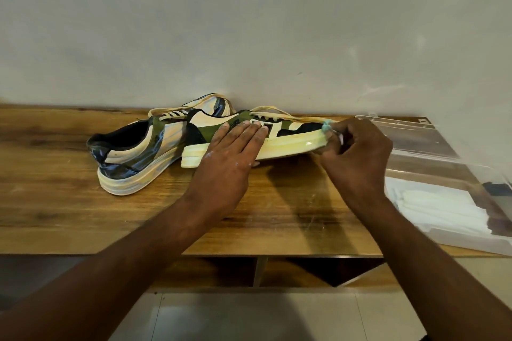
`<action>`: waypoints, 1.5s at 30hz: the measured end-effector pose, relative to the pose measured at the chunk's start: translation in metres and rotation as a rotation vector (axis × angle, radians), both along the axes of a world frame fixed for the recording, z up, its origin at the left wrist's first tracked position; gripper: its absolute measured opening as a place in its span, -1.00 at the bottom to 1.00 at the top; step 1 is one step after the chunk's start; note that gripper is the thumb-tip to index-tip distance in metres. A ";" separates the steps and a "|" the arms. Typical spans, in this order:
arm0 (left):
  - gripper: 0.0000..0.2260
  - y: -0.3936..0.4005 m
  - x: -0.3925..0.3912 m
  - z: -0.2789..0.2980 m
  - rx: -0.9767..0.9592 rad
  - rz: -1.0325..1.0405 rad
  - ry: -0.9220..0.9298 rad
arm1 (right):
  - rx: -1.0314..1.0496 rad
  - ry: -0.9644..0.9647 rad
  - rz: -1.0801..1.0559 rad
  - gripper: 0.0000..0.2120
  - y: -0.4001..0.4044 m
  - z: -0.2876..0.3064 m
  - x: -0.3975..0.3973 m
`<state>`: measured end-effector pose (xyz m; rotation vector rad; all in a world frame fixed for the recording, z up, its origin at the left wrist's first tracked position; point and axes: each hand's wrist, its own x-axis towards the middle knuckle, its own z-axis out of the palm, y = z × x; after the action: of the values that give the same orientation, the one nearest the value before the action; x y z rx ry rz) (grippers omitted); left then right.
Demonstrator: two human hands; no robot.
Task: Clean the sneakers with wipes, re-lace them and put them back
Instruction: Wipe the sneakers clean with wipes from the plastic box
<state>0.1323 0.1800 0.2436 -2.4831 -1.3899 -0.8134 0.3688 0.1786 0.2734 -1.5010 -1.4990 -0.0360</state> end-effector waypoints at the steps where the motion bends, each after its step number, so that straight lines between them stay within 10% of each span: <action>1: -0.31 0.000 0.001 0.000 -0.002 -0.003 -0.010 | -0.018 0.011 -0.027 -0.89 -0.001 0.000 0.000; 10: -0.35 -0.004 -0.002 0.001 -0.045 -0.039 -0.027 | -0.010 -0.448 0.299 -0.65 -0.031 -0.012 -0.066; 17: -0.36 0.000 0.001 -0.001 0.004 -0.016 -0.036 | -0.009 -0.104 -0.059 -0.88 -0.002 0.002 -0.003; 25: -0.29 -0.002 -0.002 -0.004 0.009 -0.045 -0.062 | -0.087 -0.354 0.253 -0.75 -0.026 0.002 -0.042; 45: -0.42 0.039 -0.010 0.009 -0.115 -0.343 -0.059 | -0.212 0.087 -0.089 -0.86 -0.045 0.006 0.040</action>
<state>0.1221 0.2191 0.2524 -2.8563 -1.0676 -0.8974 0.4085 0.1333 0.2793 -1.7156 -1.3993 0.1375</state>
